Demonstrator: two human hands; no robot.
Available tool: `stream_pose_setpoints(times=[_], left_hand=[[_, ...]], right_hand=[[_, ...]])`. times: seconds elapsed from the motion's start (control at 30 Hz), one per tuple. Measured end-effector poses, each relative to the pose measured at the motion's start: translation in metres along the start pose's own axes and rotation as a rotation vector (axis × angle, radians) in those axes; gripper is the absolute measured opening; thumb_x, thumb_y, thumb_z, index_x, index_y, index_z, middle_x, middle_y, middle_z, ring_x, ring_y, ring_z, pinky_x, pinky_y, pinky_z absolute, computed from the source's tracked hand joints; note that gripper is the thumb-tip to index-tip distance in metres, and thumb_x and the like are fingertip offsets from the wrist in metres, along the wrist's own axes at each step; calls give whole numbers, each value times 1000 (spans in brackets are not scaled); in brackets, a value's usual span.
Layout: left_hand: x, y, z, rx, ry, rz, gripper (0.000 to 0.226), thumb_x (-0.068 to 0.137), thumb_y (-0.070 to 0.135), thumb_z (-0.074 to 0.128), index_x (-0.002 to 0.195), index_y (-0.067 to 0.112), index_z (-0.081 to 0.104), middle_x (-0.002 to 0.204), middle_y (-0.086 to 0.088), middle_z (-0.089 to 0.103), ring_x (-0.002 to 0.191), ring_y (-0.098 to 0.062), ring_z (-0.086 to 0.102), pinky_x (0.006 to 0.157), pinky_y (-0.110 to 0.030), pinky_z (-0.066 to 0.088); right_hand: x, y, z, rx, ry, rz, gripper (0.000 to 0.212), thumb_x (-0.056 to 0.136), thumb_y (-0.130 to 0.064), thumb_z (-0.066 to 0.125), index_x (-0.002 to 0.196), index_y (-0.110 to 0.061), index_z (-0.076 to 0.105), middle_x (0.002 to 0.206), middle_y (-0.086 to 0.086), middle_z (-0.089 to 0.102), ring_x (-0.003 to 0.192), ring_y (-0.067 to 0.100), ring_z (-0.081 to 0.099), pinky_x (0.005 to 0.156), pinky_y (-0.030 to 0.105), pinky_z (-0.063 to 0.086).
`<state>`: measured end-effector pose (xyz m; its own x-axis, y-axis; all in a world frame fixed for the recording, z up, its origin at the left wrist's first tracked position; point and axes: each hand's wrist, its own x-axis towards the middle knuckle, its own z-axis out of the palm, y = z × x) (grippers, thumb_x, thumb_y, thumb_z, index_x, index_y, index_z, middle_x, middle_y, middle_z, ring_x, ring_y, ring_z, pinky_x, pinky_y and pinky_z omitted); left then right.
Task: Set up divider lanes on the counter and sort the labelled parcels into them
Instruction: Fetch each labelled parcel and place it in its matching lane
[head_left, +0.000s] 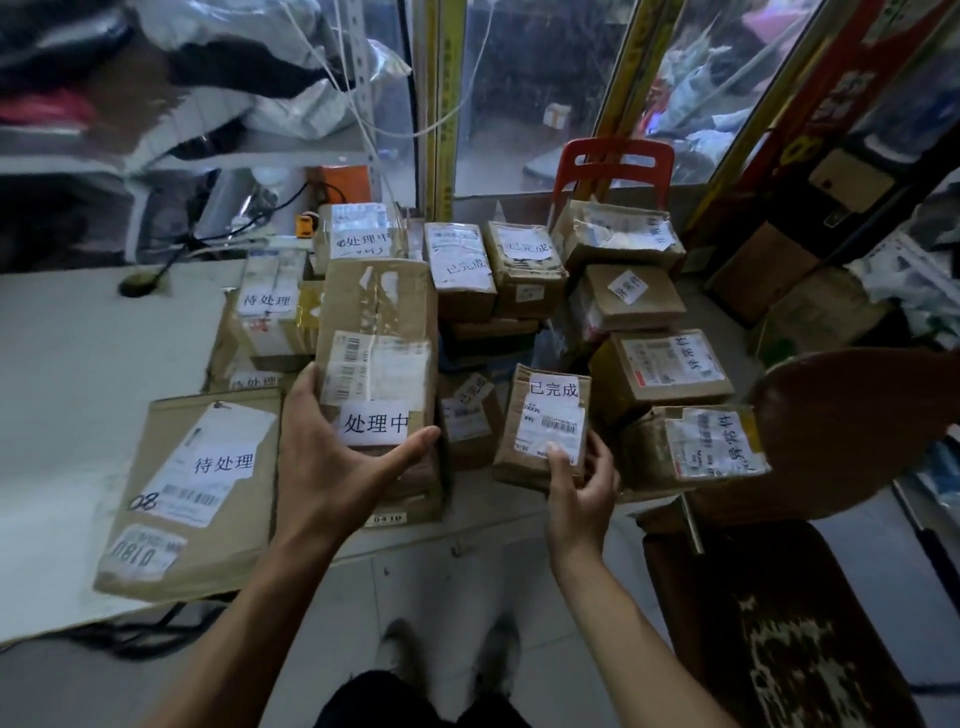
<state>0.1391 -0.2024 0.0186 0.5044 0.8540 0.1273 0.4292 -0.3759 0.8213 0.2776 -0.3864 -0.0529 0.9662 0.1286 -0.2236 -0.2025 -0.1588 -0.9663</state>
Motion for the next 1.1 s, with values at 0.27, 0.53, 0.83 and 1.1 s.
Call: stream_pose_setpoints(times=[0.27,0.53,0.83,1.1], left_hand=[[-5,17,17,-17,49,-42,131,51,59,92,154,11,28,146,-11,47,132,-20,47,109,-33,44],[-11,28,23,29,68,-40,132,50,64,89,155,11,28,146,-11,47,133,-21,47,111,-38,45],[-12,23,19,50,99,-71,136,48,72,86,155,10,29,145,-10,48,133,-24,48,110,-48,47],[-13,23,20,35,109,-72,135,49,70,86,155,9,29,145,-10,49,133,-24,48,111,-46,47]], right_hand=[[36,7,25,-482,4,-177,59,99,-51,53,152,-36,35,141,4,33,120,23,45,86,34,46],[52,-3,34,-662,-152,-213,87,89,-63,63,159,-43,15,152,6,18,131,28,33,89,35,43],[53,-8,37,-844,-260,-325,79,87,-68,61,155,-48,25,155,6,14,138,28,25,98,34,40],[51,0,32,-894,-132,-282,86,87,-68,61,159,-43,22,156,9,10,138,31,23,109,43,37]])
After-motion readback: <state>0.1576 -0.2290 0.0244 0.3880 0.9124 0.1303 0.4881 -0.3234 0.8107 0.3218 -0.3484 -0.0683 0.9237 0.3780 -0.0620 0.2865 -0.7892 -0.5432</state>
